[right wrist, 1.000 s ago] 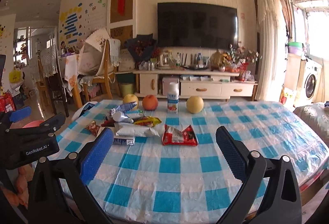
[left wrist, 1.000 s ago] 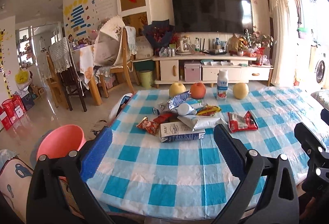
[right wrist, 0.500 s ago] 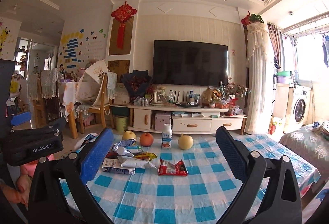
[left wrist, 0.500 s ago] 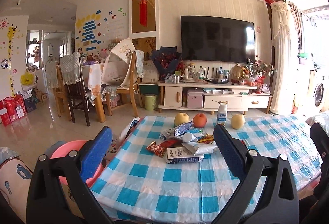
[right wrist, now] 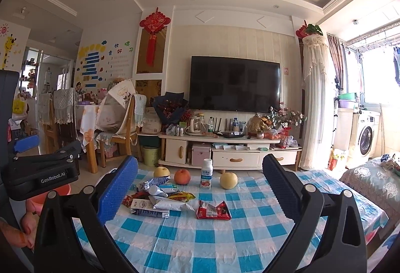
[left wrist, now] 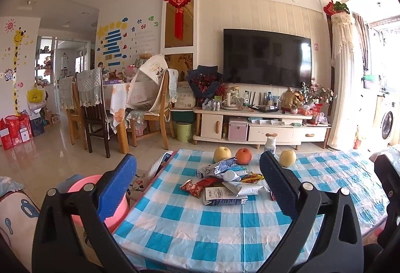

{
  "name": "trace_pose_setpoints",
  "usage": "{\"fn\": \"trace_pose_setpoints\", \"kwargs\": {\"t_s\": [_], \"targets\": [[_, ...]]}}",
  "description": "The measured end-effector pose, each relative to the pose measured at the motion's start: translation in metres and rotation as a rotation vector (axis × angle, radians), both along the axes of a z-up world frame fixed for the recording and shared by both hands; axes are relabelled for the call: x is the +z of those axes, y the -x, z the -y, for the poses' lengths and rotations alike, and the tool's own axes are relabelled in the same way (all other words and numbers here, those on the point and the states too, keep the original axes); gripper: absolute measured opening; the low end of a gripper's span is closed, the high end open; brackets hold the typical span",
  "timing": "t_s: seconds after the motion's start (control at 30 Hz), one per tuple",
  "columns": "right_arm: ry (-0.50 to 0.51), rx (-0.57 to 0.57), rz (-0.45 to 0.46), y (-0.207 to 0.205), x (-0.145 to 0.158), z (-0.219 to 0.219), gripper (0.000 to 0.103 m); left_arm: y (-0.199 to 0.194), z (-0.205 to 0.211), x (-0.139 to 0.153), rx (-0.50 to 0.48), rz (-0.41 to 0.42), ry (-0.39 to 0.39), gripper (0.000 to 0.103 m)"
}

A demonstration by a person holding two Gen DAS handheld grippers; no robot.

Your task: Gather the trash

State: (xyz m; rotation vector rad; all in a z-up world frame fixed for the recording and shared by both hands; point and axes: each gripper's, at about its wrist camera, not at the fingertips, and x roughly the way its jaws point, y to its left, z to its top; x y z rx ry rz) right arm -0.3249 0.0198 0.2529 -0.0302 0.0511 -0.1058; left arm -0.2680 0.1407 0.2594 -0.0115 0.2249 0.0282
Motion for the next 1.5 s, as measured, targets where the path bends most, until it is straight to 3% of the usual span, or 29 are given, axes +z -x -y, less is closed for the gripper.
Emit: {"fn": "trace_pose_setpoints", "kwargs": {"t_s": [0.53,0.73,0.87,1.03,1.37,1.5], "targets": [[0.025,-0.018,-0.013,-0.007,-0.002,0.004,0.099,-0.008,-0.003,-0.003,0.008,-0.035,0.007,0.099],[0.037,0.013,-0.095,-0.039,-0.02,0.008,0.099,-0.027,-0.004,-0.015,-0.004,-0.038,0.025,0.099],[-0.012,0.047,-0.201,-0.068,-0.041,0.02,0.099,-0.042,-0.009,-0.036,-0.041,-0.009,0.064,0.099],[-0.109,0.082,-0.33,-0.102,-0.064,0.04,0.099,-0.076,-0.016,-0.066,-0.042,-0.068,0.07,0.099],[-0.158,0.035,-0.376,-0.164,-0.079,0.081,0.099,-0.155,-0.035,-0.112,-0.097,-0.213,0.09,0.099],[-0.219,0.049,-0.441,-0.197,-0.087,0.1,0.099,-0.186,-0.052,-0.135,-0.123,-0.272,0.161,0.099]]}}
